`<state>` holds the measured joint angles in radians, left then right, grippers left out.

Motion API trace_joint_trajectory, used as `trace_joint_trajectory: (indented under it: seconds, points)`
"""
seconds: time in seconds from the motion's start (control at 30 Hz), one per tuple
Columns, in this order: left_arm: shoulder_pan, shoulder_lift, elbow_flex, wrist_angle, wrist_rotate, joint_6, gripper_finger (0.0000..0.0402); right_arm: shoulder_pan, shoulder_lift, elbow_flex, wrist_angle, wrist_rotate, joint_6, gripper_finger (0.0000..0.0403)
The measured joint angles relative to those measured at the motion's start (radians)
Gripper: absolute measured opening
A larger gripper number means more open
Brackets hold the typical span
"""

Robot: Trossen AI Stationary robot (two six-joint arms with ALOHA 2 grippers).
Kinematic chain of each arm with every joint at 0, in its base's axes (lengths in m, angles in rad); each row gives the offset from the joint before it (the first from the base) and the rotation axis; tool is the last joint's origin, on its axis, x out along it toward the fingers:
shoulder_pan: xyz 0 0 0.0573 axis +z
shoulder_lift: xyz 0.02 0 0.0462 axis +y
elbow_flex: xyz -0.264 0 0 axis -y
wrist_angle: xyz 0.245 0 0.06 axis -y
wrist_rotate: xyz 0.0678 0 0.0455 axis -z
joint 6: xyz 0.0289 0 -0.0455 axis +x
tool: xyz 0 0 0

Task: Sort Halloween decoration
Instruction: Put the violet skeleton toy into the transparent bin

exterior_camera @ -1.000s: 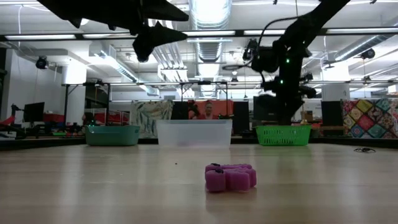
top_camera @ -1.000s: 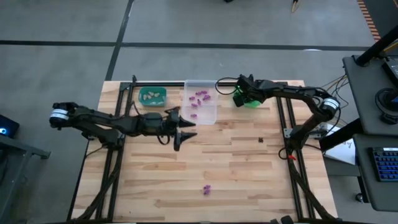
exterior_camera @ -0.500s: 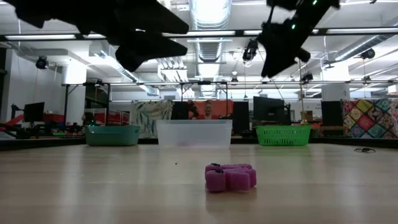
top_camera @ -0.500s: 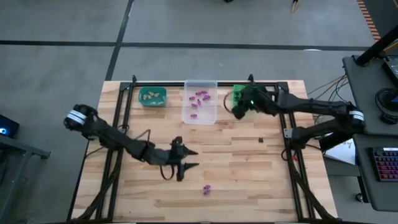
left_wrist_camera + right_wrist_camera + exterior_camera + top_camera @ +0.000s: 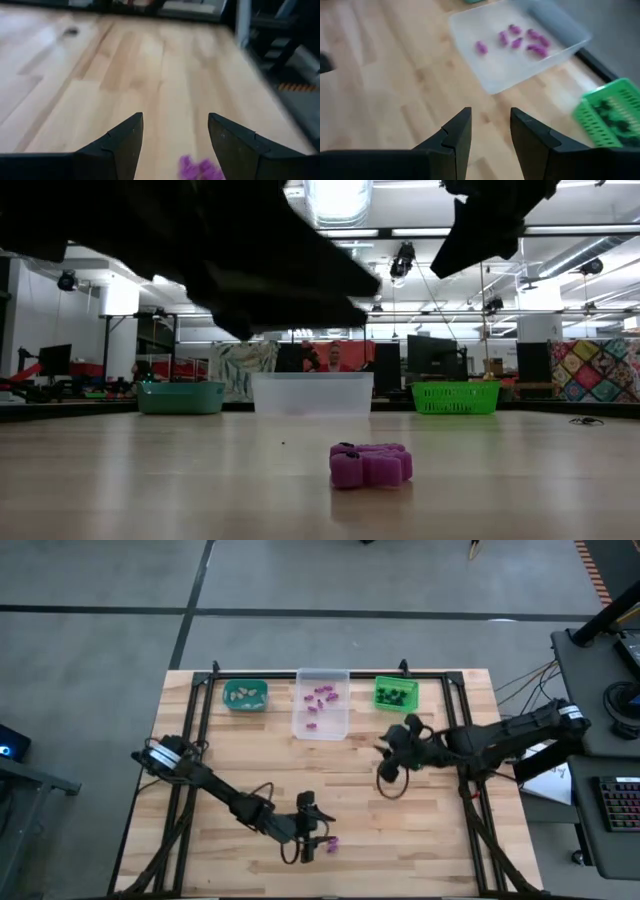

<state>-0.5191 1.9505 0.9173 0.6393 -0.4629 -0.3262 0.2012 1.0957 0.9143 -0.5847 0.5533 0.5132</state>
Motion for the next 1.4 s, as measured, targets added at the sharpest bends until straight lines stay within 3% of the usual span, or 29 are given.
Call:
trace_joint_trajectory:
  seconds: [0.33,0.73,0.97,1.4]
  points:
    - [-0.03,0.136,0.127,-0.211,-0.049,-0.059,0.0207,0.118,0.11,0.0,0.007,-0.003,0.088,0.0121]
    - [-0.041,0.136,0.149,-0.332,-0.058,-0.154,0.0207,0.129,0.15,0.0,0.007,-0.011,0.125,0.0121]
    - [-0.042,0.111,0.148,-0.47,-0.172,-0.198,0.0207,0.134,0.15,0.0,0.007,-0.011,0.133,0.0121]
    - [-0.087,0.081,0.179,-0.418,-0.176,-0.216,0.0207,0.144,0.15,0.0,0.014,-0.011,0.134,0.0121]
